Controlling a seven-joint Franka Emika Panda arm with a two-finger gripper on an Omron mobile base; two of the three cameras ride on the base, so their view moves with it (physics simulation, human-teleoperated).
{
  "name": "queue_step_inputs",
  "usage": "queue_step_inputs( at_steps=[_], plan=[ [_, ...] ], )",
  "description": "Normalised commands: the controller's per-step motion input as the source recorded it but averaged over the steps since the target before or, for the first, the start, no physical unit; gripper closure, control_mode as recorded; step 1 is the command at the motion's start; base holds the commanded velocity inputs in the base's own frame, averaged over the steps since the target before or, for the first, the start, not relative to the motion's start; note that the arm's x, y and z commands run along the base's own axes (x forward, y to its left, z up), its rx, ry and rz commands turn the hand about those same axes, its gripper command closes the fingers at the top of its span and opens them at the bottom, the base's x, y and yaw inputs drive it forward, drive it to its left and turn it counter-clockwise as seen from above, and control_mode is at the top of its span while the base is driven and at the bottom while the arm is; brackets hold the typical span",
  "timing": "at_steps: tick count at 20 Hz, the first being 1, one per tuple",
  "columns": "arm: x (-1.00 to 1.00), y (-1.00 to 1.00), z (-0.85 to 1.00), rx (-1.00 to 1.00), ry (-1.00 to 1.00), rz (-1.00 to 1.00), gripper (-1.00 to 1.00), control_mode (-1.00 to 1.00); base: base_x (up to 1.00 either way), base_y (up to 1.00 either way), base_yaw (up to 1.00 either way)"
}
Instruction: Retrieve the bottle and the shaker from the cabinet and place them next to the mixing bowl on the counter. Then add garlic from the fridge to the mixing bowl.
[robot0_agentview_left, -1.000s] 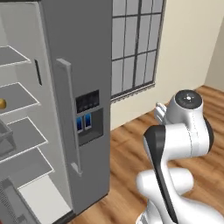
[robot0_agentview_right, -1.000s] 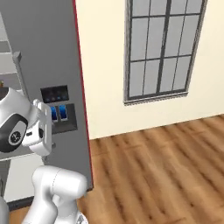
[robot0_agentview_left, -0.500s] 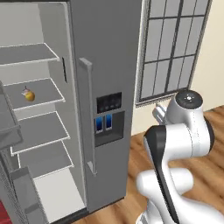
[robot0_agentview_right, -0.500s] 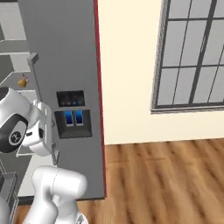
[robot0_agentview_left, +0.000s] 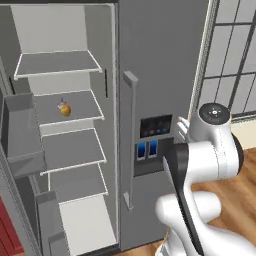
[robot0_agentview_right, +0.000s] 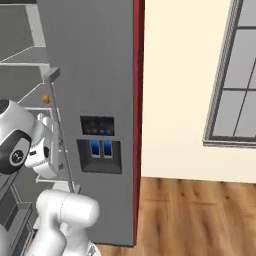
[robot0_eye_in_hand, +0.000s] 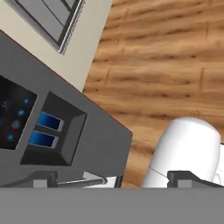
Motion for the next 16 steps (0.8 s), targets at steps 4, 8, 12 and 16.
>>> queue_step_inputs(
  at_steps=[4,8,12,16],
  plan=[
    [0.0,0.0,0.0,0.0,0.0,0.0,-1.0,1.0,0.18,0.0,0.34],
    [0.0,0.0,0.0,0.0,0.0,0.0,-1.0,1.0,0.29,0.0,0.35],
    [0.0,0.0,0.0,0.0,0.0,0.0,-1.0,1.0,0.36,0.0,0.32],
    [0.0,0.0,0.0,0.0,0.0,0.0,-1.0,1.0,0.4,0.03,0.3]
  ],
)
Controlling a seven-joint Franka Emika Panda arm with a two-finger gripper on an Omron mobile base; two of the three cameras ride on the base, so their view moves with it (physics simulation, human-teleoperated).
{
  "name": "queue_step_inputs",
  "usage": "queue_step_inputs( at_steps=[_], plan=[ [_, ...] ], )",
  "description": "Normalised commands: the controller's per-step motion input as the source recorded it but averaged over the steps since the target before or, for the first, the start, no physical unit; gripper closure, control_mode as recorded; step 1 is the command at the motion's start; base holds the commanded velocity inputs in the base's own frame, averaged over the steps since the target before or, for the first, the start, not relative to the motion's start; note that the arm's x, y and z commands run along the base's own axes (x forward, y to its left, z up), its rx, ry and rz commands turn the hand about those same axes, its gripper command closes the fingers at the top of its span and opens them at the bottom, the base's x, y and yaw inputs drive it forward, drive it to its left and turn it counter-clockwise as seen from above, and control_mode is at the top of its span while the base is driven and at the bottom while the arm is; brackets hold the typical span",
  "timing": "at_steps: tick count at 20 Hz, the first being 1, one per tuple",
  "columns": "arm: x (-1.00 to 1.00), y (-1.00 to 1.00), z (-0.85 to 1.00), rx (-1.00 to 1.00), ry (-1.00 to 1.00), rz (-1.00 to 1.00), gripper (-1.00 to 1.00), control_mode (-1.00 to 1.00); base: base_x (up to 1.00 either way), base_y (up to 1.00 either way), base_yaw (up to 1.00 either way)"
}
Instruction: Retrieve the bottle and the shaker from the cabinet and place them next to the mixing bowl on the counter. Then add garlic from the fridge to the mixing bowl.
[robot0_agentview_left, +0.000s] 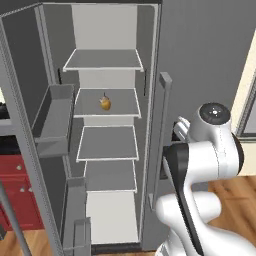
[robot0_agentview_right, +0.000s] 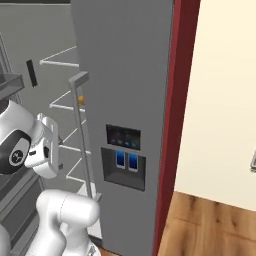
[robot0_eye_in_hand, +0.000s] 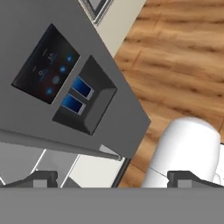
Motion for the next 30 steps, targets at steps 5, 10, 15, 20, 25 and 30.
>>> queue_step_inputs(
  at_steps=[5,10,15,20,25,30],
  plan=[
    [0.0,0.0,0.0,0.0,0.0,0.0,-1.0,1.0,0.35,0.11,0.26],
    [0.0,0.0,0.0,0.0,0.0,0.0,-1.0,1.0,0.12,0.38,0.16],
    [0.0,0.0,0.0,0.0,0.0,0.0,-1.0,1.0,0.14,0.49,0.1],
    [0.0,0.0,0.0,0.0,0.0,0.0,-1.0,1.0,0.17,0.14,0.18],
    [0.0,0.0,0.0,0.0,0.0,0.0,-1.0,1.0,0.19,0.0,0.28],
    [0.0,0.0,0.0,0.0,0.0,0.0,-1.0,1.0,0.19,0.0,0.31]
  ],
)
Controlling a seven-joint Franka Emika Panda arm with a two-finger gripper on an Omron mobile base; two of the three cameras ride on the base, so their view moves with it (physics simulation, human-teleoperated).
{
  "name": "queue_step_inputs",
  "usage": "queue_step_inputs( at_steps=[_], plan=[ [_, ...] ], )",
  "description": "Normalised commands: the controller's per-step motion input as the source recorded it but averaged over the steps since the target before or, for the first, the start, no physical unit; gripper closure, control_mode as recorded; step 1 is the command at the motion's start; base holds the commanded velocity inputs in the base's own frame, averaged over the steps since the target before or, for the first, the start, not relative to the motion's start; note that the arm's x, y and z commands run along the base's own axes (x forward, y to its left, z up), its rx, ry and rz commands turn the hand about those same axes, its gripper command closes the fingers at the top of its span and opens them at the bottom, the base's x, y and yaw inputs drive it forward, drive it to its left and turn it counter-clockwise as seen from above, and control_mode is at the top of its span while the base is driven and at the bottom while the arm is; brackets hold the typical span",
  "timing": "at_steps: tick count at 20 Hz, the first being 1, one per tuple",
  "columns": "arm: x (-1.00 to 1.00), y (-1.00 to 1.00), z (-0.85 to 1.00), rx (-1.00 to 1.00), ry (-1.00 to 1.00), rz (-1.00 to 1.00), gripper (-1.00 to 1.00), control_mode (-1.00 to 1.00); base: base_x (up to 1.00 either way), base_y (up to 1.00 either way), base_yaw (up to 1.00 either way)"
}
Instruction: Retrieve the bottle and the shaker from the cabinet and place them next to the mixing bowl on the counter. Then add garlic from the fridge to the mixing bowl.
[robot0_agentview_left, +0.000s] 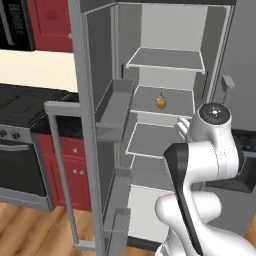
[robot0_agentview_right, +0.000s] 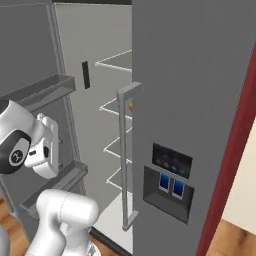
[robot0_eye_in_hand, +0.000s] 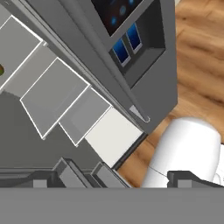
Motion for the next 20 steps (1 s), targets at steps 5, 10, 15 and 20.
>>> queue_step_inputs(
  at_steps=[5,10,15,20],
  plan=[
    [0.0,0.0,0.0,0.0,0.0,0.0,-1.0,1.0,0.33,0.0,0.26],
    [0.0,0.0,0.0,0.0,0.0,0.0,-1.0,1.0,0.28,-0.05,0.18],
    [0.0,0.0,0.0,0.0,0.0,0.0,-1.0,1.0,0.37,-0.17,0.12],
    [0.0,0.0,0.0,0.0,0.0,0.0,-1.0,1.0,0.3,-0.36,0.08]
  ],
)
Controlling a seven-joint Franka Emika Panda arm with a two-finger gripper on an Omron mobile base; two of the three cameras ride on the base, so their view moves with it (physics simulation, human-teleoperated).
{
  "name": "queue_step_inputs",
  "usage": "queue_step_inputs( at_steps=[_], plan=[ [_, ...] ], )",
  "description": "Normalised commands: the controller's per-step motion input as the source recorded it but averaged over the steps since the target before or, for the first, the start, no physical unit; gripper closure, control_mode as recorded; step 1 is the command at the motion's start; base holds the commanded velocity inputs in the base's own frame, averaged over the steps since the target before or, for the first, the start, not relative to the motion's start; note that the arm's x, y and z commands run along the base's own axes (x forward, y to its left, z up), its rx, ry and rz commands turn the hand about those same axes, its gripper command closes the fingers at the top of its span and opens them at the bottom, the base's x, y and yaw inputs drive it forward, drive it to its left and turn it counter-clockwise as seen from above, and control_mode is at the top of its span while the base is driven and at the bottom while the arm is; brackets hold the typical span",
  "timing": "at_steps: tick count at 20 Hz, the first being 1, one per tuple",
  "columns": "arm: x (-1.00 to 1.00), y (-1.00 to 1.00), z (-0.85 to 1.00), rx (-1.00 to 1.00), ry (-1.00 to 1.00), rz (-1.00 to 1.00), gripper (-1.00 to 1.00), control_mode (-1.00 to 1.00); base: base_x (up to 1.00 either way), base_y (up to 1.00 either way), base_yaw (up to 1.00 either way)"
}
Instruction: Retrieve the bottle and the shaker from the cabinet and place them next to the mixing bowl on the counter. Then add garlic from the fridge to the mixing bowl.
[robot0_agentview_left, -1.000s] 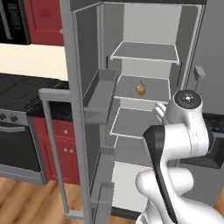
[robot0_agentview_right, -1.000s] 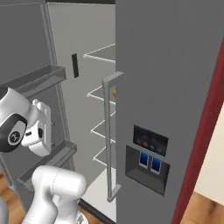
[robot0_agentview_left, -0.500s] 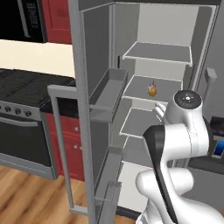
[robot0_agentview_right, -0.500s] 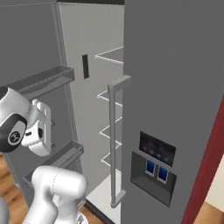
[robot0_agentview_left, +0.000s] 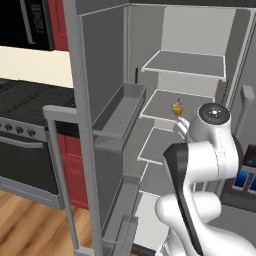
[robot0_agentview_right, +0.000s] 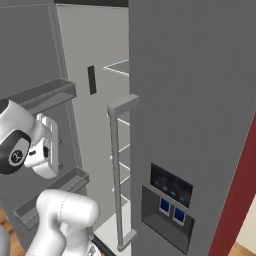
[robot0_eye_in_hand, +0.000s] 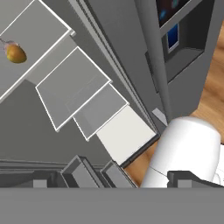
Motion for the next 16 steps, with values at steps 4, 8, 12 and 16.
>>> queue_step_inputs(
  at_steps=[4,8,12,16],
  plan=[
    [0.0,0.0,0.0,0.0,0.0,0.0,-1.0,1.0,0.06,-0.32,0.05],
    [0.0,0.0,0.0,0.0,0.0,0.0,-1.0,1.0,0.0,-0.53,0.0],
    [0.0,0.0,0.0,0.0,0.0,0.0,-1.0,1.0,0.0,-0.53,0.0],
    [0.0,0.0,0.0,0.0,0.0,0.0,-1.0,1.0,0.0,-0.63,0.0]
  ],
)
